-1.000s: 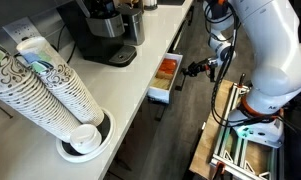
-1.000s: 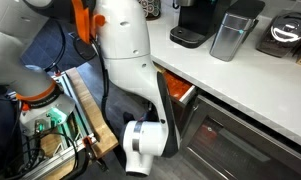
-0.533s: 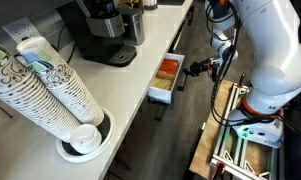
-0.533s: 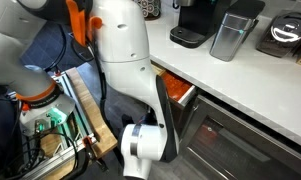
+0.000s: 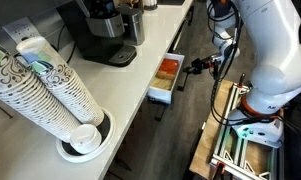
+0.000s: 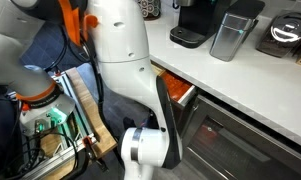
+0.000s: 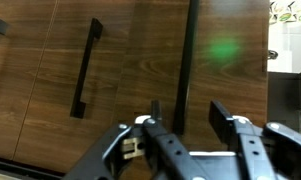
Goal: Open the top drawer
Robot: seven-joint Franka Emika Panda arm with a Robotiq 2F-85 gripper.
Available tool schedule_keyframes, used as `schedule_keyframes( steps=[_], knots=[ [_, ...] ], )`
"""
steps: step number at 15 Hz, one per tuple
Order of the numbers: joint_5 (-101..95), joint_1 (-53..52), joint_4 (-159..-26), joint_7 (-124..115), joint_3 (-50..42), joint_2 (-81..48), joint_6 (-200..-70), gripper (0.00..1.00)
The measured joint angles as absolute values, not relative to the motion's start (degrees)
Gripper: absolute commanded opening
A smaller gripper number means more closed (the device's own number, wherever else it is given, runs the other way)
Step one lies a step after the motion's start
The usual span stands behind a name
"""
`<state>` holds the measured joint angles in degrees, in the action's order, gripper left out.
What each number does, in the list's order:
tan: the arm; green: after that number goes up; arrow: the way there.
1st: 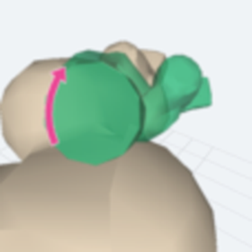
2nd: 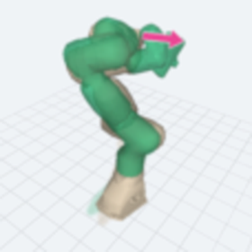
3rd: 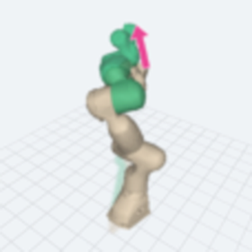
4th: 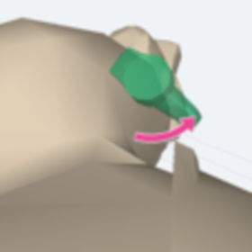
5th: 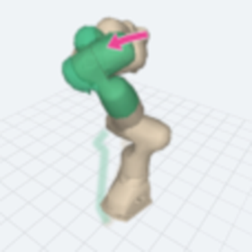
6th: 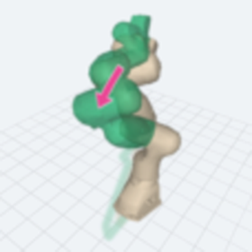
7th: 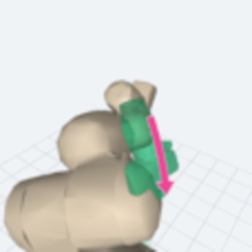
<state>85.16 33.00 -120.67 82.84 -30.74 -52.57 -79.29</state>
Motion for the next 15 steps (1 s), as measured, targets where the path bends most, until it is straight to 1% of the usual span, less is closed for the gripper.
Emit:
schedule_keyframes(
  steps=[2, 3, 8, 15],
  knots=[
    [84.32, 33.09, -120.56, 82.06, -31.57, -51.9, -79.41, 0.99],
    [83.63, 33.07, -120.56, 81.63, -32.02, -51.44, -79.67, 1.0],
    [78.35, 31.92, -121.14, 79.08, -34.42, -47.23, -83.59, 1.0],
    [67.36, 25.89, -127.44, 75.4, -37.04, -35.2, -97.44, 1.0]
  ],
)
